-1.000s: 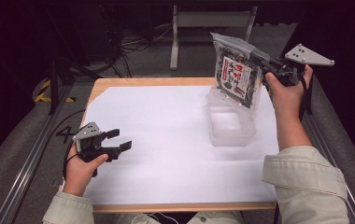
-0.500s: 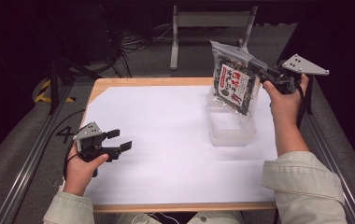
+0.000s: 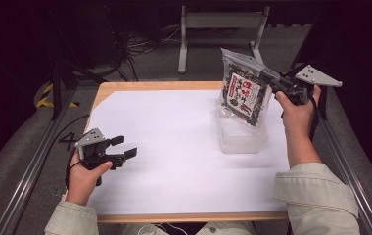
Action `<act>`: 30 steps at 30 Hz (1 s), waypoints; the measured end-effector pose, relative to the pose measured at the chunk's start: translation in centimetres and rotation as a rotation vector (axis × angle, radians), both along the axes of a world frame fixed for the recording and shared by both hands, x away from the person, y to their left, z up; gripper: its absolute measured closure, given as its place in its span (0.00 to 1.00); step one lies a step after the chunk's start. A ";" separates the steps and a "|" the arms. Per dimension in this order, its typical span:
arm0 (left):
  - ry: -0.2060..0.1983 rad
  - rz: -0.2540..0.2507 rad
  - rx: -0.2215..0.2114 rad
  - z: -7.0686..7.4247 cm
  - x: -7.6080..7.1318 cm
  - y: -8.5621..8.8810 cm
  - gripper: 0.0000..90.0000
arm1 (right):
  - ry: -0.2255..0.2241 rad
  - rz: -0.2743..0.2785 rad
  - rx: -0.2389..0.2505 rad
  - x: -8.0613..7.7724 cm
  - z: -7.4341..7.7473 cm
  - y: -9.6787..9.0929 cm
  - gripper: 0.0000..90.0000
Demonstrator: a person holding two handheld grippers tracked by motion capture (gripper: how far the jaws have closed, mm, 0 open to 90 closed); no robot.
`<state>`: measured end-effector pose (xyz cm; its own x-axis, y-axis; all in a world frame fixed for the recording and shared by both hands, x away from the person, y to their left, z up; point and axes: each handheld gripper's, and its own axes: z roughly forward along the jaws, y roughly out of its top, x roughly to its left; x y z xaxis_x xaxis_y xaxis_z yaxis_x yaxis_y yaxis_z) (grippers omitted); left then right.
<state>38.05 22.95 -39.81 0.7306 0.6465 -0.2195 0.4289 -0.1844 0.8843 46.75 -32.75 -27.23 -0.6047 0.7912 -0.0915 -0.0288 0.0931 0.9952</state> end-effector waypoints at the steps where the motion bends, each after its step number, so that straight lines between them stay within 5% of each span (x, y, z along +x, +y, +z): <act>1: 0.000 0.000 0.000 0.0 0.0 0.0 0.26 | -0.002 -0.010 0.002 -0.1 0.0 -0.2 0.97; 12: -0.003 -0.001 0.003 0.0 0.0 0.0 0.26 | 0.007 -0.019 -0.029 -0.1 -1.1 0.0 0.97; 17: 0.003 0.008 -0.001 0.0 -0.1 0.1 0.26 | 0.004 0.003 0.006 -0.2 -1.9 0.2 0.97; 25: -0.006 0.001 0.004 0.0 -0.1 0.0 0.26 | 0.043 0.006 -0.053 -0.8 -2.5 0.9 0.97; 30: 0.005 -0.002 0.006 -0.1 0.0 -0.2 0.26 | 0.068 0.008 -0.039 -1.3 -3.6 0.3 0.96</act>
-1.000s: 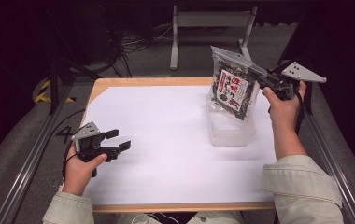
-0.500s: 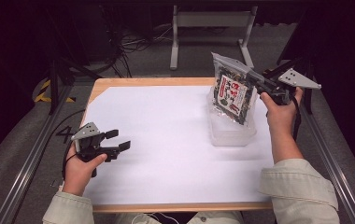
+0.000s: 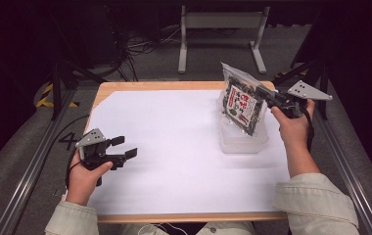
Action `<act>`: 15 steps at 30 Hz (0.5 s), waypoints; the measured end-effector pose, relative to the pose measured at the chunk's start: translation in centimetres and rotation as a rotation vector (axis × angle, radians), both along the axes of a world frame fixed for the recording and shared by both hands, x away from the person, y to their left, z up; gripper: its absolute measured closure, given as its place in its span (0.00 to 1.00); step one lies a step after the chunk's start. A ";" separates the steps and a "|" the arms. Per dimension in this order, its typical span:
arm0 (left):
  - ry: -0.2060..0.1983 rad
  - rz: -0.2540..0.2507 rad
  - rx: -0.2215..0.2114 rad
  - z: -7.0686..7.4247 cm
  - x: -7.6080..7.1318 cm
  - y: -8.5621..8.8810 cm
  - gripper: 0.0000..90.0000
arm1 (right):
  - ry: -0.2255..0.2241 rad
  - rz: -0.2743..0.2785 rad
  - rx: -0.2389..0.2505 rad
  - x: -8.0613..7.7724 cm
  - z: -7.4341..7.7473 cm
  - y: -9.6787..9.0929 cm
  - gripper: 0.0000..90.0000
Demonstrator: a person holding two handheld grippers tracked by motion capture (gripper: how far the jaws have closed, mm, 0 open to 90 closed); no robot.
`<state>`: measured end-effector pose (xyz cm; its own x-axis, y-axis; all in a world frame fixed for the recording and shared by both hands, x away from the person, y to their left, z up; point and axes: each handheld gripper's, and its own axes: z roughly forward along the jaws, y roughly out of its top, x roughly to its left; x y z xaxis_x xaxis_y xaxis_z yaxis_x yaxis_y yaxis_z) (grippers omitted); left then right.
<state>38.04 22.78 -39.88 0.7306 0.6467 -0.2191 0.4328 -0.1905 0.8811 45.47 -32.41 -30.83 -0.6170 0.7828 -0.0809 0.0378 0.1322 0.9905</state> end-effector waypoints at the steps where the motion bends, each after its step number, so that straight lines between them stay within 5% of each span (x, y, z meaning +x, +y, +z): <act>1: -0.003 -0.001 0.002 0.0 0.0 0.0 0.26 | 0.002 0.002 -0.002 -0.1 -0.1 0.0 0.97; 15: -0.004 -0.002 -0.003 0.1 -0.1 -0.2 0.26 | 0.005 0.012 0.022 -0.9 -1.0 0.1 0.97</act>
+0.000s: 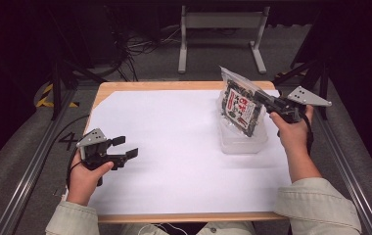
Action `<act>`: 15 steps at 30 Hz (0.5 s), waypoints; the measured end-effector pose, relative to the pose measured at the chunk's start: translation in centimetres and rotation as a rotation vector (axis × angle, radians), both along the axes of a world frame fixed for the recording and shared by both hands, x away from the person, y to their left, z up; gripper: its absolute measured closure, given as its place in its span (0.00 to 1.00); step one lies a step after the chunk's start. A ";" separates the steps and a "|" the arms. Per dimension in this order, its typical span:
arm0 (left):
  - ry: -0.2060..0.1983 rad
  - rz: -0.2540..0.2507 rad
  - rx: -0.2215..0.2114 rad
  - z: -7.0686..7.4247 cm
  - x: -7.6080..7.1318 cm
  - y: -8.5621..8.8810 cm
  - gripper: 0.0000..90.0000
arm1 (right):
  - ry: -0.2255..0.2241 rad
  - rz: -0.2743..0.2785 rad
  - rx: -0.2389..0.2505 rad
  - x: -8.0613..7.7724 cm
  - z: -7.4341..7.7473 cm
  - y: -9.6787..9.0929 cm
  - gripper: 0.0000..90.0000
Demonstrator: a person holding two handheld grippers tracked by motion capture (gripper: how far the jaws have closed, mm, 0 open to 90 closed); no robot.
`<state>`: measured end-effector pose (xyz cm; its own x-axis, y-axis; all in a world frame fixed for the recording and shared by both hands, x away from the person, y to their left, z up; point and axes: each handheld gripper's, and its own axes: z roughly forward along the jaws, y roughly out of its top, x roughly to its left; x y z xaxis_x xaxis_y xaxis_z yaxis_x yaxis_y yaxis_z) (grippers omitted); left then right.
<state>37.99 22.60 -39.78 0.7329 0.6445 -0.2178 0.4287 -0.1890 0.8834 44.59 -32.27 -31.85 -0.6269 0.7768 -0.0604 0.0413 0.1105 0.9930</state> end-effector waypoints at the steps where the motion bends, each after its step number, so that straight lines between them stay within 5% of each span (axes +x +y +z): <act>1: -0.001 0.000 -0.001 0.0 0.0 0.0 0.26 | 0.001 0.000 0.003 -0.1 -0.1 0.0 0.96; 11: -0.003 -0.001 0.007 0.0 0.1 0.0 0.26 | 0.033 -0.060 0.071 -0.2 -1.3 -2.1 0.96; 15: 0.004 0.000 0.004 -0.1 0.1 0.0 0.26 | 0.032 -0.070 0.062 0.0 -1.2 -2.2 0.96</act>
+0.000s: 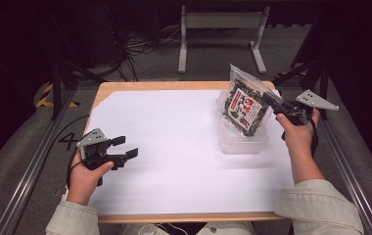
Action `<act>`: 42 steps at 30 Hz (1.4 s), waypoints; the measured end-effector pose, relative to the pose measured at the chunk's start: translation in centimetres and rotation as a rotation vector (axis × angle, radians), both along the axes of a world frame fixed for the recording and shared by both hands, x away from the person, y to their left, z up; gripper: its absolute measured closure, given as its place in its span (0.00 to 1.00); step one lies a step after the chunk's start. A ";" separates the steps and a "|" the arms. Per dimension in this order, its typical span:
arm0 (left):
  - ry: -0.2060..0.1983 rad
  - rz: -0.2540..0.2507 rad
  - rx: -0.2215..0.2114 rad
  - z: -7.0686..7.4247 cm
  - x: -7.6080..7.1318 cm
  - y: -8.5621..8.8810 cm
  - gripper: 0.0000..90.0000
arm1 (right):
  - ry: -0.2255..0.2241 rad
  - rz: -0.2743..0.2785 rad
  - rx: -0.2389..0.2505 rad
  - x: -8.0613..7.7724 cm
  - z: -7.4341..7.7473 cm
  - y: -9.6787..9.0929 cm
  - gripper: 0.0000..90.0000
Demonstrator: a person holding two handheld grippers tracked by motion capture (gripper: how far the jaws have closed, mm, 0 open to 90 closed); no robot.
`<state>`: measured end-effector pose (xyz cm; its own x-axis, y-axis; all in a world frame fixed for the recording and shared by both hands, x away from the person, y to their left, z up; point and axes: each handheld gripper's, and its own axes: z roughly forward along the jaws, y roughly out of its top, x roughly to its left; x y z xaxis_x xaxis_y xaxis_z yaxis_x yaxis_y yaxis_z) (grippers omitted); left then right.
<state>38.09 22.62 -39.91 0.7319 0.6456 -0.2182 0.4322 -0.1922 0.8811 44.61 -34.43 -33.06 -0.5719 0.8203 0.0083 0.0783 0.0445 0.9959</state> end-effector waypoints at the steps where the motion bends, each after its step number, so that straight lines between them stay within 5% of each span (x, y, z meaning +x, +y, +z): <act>1: 0.001 0.001 0.000 0.0 0.0 0.0 0.26 | 0.000 -0.006 0.000 0.0 0.0 0.0 0.96; 13: 0.002 0.002 -0.003 -0.1 0.1 0.1 0.26 | 0.016 -0.006 -0.055 0.1 0.8 0.2 0.91; 24: -0.002 -0.005 0.001 -0.1 0.0 0.0 0.26 | 0.004 0.001 0.001 -1.0 1.3 -0.1 0.50; 42: -0.012 -0.027 -0.007 0.3 -1.5 -0.1 0.26 | 0.041 0.021 -0.039 -5.4 0.9 -0.8 0.30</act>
<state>36.64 22.56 -39.62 0.7514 0.6242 -0.2140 0.4167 -0.1974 0.8874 39.21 -35.19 -32.13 -0.5892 0.8080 0.0001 0.1172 0.0854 0.9894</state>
